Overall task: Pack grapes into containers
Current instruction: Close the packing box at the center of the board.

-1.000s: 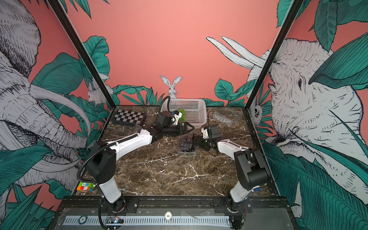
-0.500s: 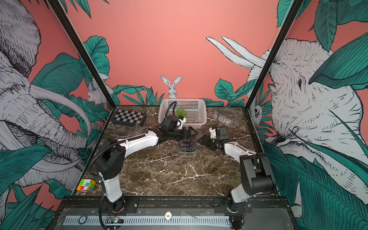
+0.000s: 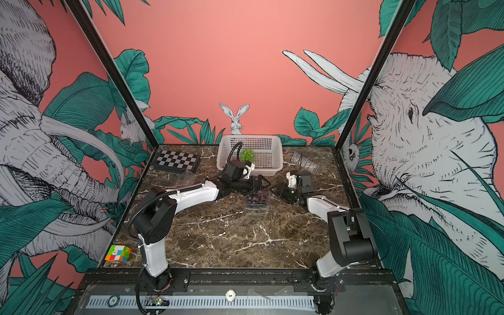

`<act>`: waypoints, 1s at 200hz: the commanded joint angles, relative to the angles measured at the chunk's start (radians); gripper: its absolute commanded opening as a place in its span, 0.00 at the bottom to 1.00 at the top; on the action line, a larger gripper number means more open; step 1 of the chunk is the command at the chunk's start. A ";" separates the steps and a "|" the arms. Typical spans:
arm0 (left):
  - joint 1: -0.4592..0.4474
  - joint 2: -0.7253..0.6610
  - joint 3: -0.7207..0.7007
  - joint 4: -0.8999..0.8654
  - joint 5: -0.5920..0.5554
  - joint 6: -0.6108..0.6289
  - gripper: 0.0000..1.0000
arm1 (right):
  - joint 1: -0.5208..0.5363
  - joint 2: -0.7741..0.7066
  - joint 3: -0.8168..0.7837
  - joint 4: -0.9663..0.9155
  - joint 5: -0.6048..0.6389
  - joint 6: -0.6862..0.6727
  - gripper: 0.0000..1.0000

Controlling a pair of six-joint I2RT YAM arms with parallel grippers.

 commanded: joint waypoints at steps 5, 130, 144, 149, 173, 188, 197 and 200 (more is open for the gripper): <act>-0.009 0.015 -0.003 0.032 -0.006 -0.023 1.00 | 0.003 0.013 -0.006 0.060 -0.028 0.012 0.56; -0.003 -0.038 -0.007 -0.039 -0.043 0.036 1.00 | 0.075 0.156 -0.004 0.187 -0.048 0.055 0.43; 0.009 -0.062 -0.012 -0.066 -0.060 0.056 0.99 | 0.086 0.156 -0.006 0.195 -0.047 0.063 0.43; 0.013 -0.070 -0.016 -0.073 -0.065 0.062 1.00 | 0.089 0.156 -0.007 0.197 -0.046 0.067 0.43; 0.039 -0.088 -0.031 -0.091 -0.064 0.069 0.99 | 0.131 0.154 -0.014 0.223 -0.033 0.097 0.42; 0.043 -0.096 -0.042 -0.091 -0.064 0.072 0.99 | 0.160 0.154 -0.025 0.249 -0.025 0.125 0.42; 0.043 -0.096 -0.045 -0.096 -0.066 0.076 1.00 | 0.176 0.151 -0.035 0.268 -0.014 0.143 0.41; 0.043 -0.097 -0.046 -0.100 -0.067 0.078 1.00 | 0.182 0.150 -0.041 0.274 -0.012 0.148 0.41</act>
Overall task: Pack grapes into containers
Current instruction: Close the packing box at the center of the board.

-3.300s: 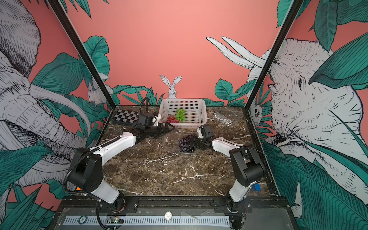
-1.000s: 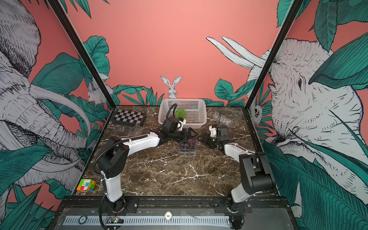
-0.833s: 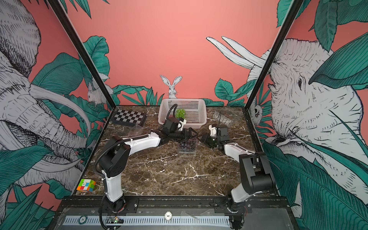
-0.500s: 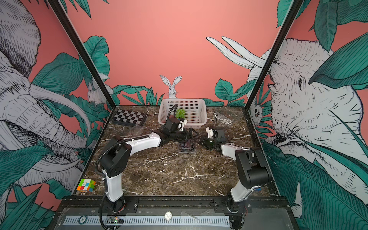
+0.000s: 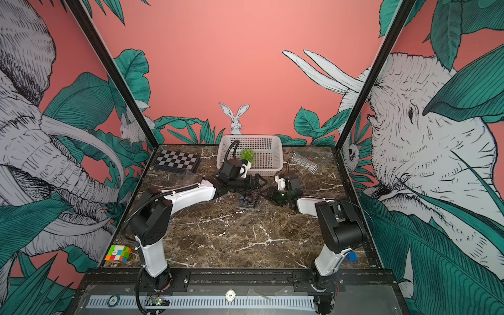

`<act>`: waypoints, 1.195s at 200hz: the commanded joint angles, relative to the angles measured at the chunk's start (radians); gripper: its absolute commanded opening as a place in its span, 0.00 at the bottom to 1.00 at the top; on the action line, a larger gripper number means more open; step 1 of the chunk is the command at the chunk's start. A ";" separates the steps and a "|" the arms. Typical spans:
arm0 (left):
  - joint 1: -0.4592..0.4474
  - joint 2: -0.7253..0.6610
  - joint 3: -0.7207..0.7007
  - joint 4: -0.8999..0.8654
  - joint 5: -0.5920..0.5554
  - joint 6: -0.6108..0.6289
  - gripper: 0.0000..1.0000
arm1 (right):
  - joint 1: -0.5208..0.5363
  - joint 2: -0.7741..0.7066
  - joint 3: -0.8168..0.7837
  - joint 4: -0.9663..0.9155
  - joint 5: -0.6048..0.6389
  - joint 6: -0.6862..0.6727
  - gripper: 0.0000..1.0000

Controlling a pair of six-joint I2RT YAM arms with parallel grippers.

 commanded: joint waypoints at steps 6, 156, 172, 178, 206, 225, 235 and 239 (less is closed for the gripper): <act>0.009 -0.053 -0.028 -0.048 -0.016 0.029 0.99 | 0.051 0.002 -0.032 0.084 0.023 0.061 0.41; 0.025 -0.066 -0.102 -0.004 0.014 -0.008 0.99 | -0.061 0.069 0.109 0.043 0.022 0.029 0.41; 0.022 -0.064 -0.101 -0.002 0.016 -0.010 1.00 | -0.064 0.104 0.122 0.080 0.020 0.053 0.39; 0.022 -0.063 -0.101 -0.001 0.016 -0.011 0.99 | -0.065 0.116 0.126 0.093 0.021 0.061 0.39; 0.022 -0.059 -0.100 0.001 0.016 -0.012 0.99 | -0.073 0.155 0.132 0.158 0.010 0.104 0.36; 0.022 -0.052 -0.099 0.005 0.019 -0.013 0.99 | -0.080 0.173 0.132 0.196 0.003 0.129 0.34; 0.022 -0.048 -0.098 0.008 0.021 -0.017 0.99 | -0.082 0.181 0.135 0.207 0.000 0.136 0.34; 0.022 -0.046 -0.097 0.009 0.023 -0.017 1.00 | -0.083 0.184 0.134 0.210 -0.001 0.140 0.34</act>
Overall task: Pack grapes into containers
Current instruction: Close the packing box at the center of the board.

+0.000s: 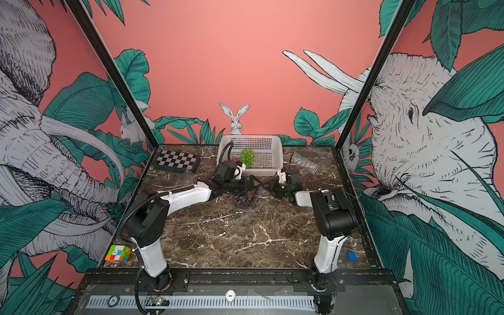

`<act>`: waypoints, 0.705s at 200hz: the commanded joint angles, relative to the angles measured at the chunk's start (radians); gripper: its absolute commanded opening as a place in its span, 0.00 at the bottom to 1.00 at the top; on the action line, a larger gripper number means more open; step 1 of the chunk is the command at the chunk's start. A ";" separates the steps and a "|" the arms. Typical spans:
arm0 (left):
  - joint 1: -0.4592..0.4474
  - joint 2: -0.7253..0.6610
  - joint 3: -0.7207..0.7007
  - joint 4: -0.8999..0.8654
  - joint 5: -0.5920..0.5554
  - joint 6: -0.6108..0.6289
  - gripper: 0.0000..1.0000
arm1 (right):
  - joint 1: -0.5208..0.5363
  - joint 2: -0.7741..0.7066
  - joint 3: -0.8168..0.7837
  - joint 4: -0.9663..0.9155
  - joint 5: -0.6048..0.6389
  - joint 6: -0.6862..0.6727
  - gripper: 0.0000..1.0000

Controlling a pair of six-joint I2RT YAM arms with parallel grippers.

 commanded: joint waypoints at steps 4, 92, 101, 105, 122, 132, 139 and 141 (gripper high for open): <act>-0.006 -0.016 -0.020 -0.021 0.013 -0.018 1.00 | -0.011 0.028 0.018 0.085 -0.008 0.043 0.33; -0.006 0.003 -0.022 -0.013 0.018 -0.023 1.00 | -0.010 0.063 0.009 0.188 -0.034 0.109 0.29; -0.006 0.004 -0.020 -0.013 0.019 -0.024 1.00 | -0.010 0.063 0.002 0.197 -0.037 0.113 0.29; -0.006 0.004 -0.020 -0.015 0.020 -0.023 0.99 | -0.010 0.062 -0.002 0.197 -0.038 0.117 0.29; -0.006 0.008 -0.018 -0.013 0.020 -0.023 1.00 | -0.010 0.060 -0.017 0.234 -0.042 0.128 0.29; -0.006 0.010 -0.016 -0.013 0.019 -0.025 1.00 | -0.008 0.059 -0.026 0.249 -0.044 0.134 0.29; -0.006 0.010 -0.015 -0.012 0.021 -0.025 1.00 | -0.008 0.059 -0.030 0.253 -0.044 0.135 0.28; -0.006 0.011 -0.014 -0.012 0.021 -0.025 1.00 | -0.008 0.060 -0.032 0.254 -0.043 0.135 0.28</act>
